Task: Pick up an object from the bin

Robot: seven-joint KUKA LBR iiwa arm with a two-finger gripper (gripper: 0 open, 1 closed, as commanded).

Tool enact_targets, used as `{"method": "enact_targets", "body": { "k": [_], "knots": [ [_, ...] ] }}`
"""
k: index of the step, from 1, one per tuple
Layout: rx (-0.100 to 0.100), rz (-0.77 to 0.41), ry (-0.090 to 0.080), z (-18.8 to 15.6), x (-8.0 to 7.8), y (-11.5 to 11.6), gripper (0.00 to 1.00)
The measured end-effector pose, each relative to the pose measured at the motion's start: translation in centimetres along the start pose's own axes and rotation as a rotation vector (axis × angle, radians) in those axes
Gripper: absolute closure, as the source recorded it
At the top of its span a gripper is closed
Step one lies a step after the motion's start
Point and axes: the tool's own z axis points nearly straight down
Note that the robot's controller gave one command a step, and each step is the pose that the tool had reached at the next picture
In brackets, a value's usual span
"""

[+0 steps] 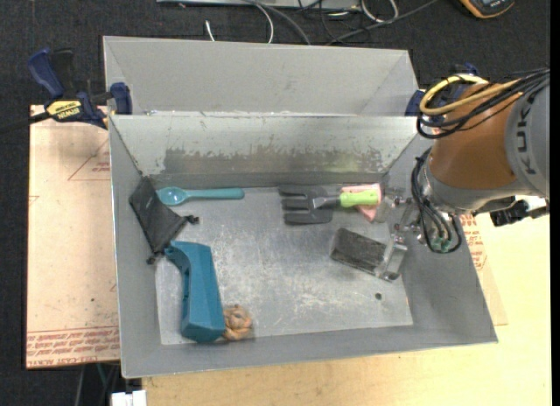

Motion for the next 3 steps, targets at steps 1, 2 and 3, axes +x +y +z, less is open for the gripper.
{"method": "enact_targets", "body": {
  "k": [1,2,3],
  "knots": [
    [-0.001,0.076,-0.002,7.0,-0.5,-0.6,0.0],
    [-0.004,0.224,-0.011,6.7,0.5,-0.1,1.0],
    [-0.003,0.224,-0.011,6.6,0.5,-0.1,1.0]
  ]
}}
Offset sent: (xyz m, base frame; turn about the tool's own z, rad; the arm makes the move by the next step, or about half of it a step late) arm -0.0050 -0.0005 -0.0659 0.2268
